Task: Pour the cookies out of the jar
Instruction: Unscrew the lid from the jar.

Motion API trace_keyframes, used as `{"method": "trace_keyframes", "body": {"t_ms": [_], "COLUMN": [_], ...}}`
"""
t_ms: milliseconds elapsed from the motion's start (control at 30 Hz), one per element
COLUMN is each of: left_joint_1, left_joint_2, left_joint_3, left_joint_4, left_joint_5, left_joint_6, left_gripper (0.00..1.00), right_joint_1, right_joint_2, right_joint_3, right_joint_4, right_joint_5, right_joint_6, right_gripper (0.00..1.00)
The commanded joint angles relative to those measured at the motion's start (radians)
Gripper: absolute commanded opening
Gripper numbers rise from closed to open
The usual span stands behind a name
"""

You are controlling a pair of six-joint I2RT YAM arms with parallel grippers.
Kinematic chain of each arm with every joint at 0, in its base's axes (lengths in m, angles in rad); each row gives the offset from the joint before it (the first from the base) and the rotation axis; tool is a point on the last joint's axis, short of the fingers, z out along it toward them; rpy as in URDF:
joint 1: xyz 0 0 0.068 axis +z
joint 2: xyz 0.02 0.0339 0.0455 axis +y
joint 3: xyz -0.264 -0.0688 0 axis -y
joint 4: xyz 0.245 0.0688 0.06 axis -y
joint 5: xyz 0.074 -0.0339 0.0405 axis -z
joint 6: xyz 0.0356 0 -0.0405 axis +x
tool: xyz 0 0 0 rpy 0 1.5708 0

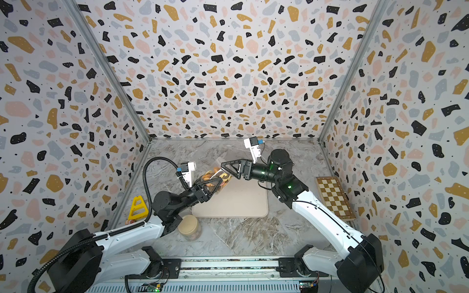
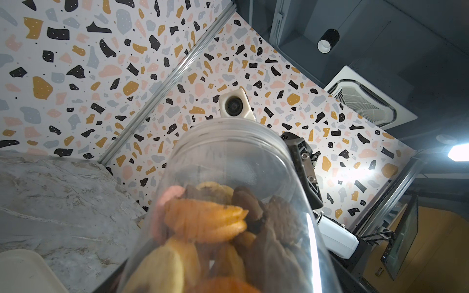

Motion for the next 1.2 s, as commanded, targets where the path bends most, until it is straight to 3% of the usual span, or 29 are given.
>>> {"method": "trace_keyframes", "body": {"t_ms": [0,833,900,967,1100,1167], "left_joint_1": [0.003,0.003,0.003,0.003,0.002,0.000], "left_joint_2": [-0.052,-0.043,-0.047,-0.054,-0.120,-0.145], "left_joint_3": [0.007,0.025,0.022,0.017,0.030,0.035], "left_joint_4": [0.157,0.157,0.156,0.149,-0.132,-0.244], "left_joint_5": [-0.009,0.052,0.053,0.054,0.068,0.047], "left_joint_6": [-0.038,-0.081,-0.075,-0.046,0.191,0.299], "left_gripper": [0.09,0.09,0.09,0.09,0.06,0.01], "right_joint_1": [-0.027,-0.076,-0.076,-0.074,-0.068,-0.063], "right_joint_2": [-0.031,0.073,0.077,0.085,0.123,0.148], "right_joint_3": [-0.014,0.105,0.143,0.243,0.522,0.623], "right_joint_4": [0.146,0.234,0.102,-0.173,-0.763,-0.953], "right_joint_5": [0.019,-0.068,-0.011,0.107,0.348,0.391], "right_joint_6": [-0.068,-0.098,-0.119,-0.161,-0.133,-0.110], "right_gripper": [0.89,0.89,0.93,0.98,0.99,1.00]}}
